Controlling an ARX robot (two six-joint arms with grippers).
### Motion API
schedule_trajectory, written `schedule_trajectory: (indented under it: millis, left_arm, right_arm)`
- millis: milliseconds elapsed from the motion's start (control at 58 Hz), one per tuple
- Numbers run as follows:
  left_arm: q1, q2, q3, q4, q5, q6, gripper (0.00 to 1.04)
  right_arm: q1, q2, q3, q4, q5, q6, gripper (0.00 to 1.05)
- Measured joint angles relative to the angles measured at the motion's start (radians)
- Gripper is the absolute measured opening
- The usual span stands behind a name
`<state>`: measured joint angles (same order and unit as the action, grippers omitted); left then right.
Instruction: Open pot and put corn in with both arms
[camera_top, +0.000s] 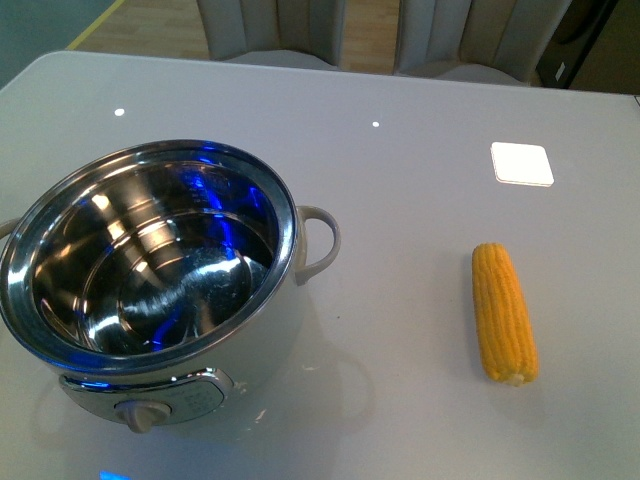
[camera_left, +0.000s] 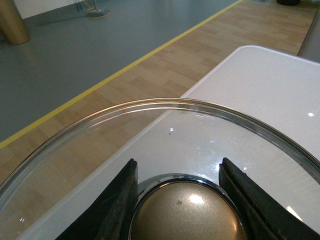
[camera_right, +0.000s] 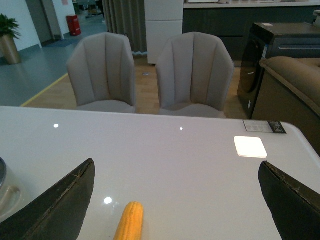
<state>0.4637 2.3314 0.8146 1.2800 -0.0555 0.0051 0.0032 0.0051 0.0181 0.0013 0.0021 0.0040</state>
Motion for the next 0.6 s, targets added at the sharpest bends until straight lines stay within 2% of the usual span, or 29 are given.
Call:
schedule_trajectory:
  millis: [604]
  left_arm:
    - [-0.034,0.335,0.176,0.098,0.003,-0.029,0.42]
  right_arm:
    - [0.0,0.0,0.0,0.0,0.0,0.0,0.96]
